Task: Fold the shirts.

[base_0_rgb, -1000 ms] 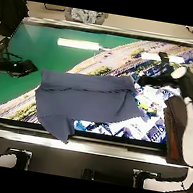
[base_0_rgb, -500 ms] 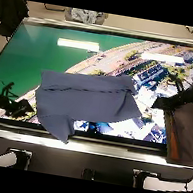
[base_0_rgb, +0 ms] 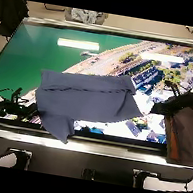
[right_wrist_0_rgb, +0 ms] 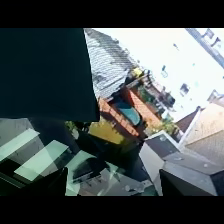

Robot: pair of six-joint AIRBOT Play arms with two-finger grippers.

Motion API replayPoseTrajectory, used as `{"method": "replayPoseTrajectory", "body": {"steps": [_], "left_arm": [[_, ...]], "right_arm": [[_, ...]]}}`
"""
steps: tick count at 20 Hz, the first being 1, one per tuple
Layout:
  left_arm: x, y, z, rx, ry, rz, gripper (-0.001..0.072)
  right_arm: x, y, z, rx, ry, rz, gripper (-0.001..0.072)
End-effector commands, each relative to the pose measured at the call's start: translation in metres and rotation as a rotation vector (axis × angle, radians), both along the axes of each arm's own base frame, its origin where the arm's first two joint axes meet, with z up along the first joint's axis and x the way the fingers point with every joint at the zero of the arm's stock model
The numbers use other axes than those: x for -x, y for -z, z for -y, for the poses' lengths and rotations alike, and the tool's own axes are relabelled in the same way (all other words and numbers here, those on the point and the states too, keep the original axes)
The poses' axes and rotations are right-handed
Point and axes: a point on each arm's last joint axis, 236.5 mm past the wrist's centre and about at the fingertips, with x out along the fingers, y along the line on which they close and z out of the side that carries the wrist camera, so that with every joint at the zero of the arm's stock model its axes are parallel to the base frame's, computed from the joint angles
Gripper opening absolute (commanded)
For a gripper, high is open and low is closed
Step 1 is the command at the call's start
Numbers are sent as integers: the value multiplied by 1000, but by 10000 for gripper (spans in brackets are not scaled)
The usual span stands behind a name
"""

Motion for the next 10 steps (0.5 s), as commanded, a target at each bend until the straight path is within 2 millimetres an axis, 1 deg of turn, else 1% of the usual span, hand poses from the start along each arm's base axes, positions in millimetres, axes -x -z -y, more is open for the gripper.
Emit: {"method": "replayPoseTrajectory", "body": {"steps": [1,4,6,7,9,10], "left_arm": [[-7,1,0,-13,-28,18,28],[-6,0,1,-11,-25,18,28],[-6,-3,1,-11,-22,24,28],[-6,-4,2,-11,-22,27,28],[-8,-6,1,-15,-22,38,28],[-10,-9,0,-18,-22,46,28]], "right_arm": [[-4,18,-24,-84,56,23,683],[-8,40,-40,-61,47,43,675],[-10,55,-52,-59,49,18,665],[-8,63,-59,-62,39,-4,661],[-3,72,-72,-68,5,-34,512],[-3,73,-78,-64,-13,-31,396]]}}
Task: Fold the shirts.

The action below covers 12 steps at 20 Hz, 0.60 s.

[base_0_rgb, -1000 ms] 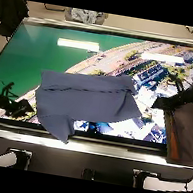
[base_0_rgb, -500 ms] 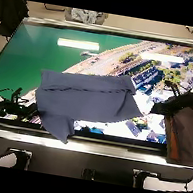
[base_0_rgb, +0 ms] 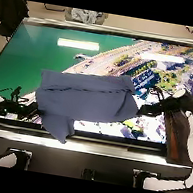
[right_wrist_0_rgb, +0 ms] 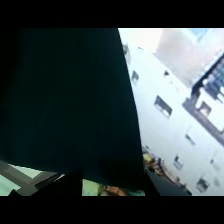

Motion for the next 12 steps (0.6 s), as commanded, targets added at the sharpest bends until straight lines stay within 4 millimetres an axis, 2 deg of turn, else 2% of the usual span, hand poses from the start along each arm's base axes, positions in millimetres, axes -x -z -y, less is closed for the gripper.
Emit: {"method": "replayPoseTrajectory", "body": {"steps": [1,2,4,5,6,7,8,9,10,11,12], "left_arm": [[-6,-7,-1,-2,-1,23,28],[-12,-12,-3,-8,-1,40,27],[-30,-36,-10,-18,12,96,27],[-44,-62,-13,-34,47,162,25],[-59,-95,-17,-61,83,246,24],[-79,-145,-21,-106,101,369,23],[-96,-210,-24,-170,112,527,23],[-106,-280,-26,-233,102,692,24],[-105,-358,-26,-304,83,875,24],[-92,-445,-24,-387,57,1089,25],[-67,-522,-20,-461,23,1284,25]], "right_arm": [[-4,18,-15,32,-30,8,169],[-10,17,-16,40,-18,28,45],[-18,-1,-14,46,-56,87,43],[-26,-22,-11,62,-109,153,43],[-37,-52,-8,83,-165,245,43],[-52,-97,0,140,-223,375,43],[-66,-150,12,221,-231,511,43],[-76,-220,27,329,-223,687,44],[-77,-304,41,449,-193,894,44],[-65,-388,51,561,-145,1107,44],[-35,-479,58,666,-78,1343,43]]}}
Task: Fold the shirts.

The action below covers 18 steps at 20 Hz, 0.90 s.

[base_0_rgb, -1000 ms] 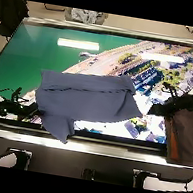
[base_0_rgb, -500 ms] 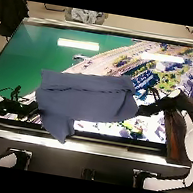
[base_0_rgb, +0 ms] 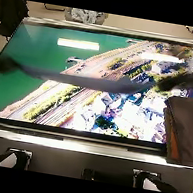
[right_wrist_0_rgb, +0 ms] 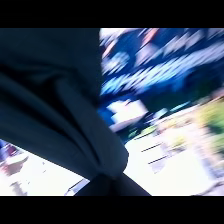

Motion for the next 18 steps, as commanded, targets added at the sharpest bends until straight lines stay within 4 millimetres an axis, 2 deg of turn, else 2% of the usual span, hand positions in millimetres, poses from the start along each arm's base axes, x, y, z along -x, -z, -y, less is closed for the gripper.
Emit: {"method": "replayPoseTrajectory", "body": {"steps": [1,2,3,4,6,8,11,14,16,18], "left_arm": [[82,-263,18,-190,-73,675,25],[120,-312,29,-218,-86,821,24],[152,-341,41,-227,-86,906,24],[179,-358,52,-209,-82,956,24],[215,-371,65,-184,-81,1012,24],[238,-376,68,-215,-101,1051,24],[250,-378,64,-254,-136,1066,24],[246,-377,63,-256,-135,1055,23],[226,-367,58,-252,-128,996,23],[190,-345,49,-246,-108,885,22]], "right_arm": [[85,-281,26,239,112,782,43],[134,-341,21,250,135,977,43],[175,-375,16,250,149,1094,43],[209,-389,11,241,157,1149,43],[244,-383,9,251,163,1126,43],[262,-378,20,277,218,1101,44],[276,-384,28,302,253,1117,44],[271,-381,28,295,254,1103,43],[251,-369,32,303,248,1043,43],[217,-343,38,314,237,926,43]]}}
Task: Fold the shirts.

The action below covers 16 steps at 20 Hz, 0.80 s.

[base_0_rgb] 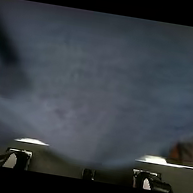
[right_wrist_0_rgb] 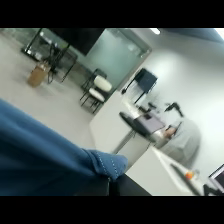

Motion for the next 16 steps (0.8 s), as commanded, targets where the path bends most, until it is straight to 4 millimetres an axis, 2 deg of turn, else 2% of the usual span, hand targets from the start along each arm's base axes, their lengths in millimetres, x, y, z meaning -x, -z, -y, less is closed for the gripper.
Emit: {"method": "replayPoseTrajectory", "body": {"steps": [1,2,3,5,7,8,9,10,11,12,13,14,16], "left_arm": [[-54,42,-14,5,9,-206,22],[-79,71,-19,7,23,-328,22],[-107,109,-25,15,42,-479,22],[-160,202,-38,51,99,-808,23],[-207,303,-48,60,146,-1059,22],[-227,362,-55,91,136,-1181,23],[-239,416,-59,122,126,-1277,23],[-252,465,-61,162,116,-1342,23],[-267,502,-65,197,93,-1363,23],[-284,526,-69,228,70,-1356,23],[-303,543,-71,255,55,-1338,24],[-321,556,-75,275,37,-1312,24],[-352,571,-82,291,0,-1258,24]], "right_arm": [[-47,49,11,-10,21,-213,43],[-75,90,15,-15,20,-382,43],[-100,141,17,-45,13,-581,43],[-141,241,14,-117,-27,-951,43],[-184,329,2,-186,-99,-1185,43],[-198,373,0,-215,-113,-1296,43],[-212,418,0,-250,-110,-1392,43],[-229,453,-2,-286,-118,-1438,43],[-255,480,-6,-315,-138,-1421,43],[-284,502,-14,-350,-174,-1370,43],[-310,514,-24,-404,-210,-1299,44],[-334,518,-32,-455,-241,-1219,44],[-375,513,-28,-529,-217,-1047,44]]}}
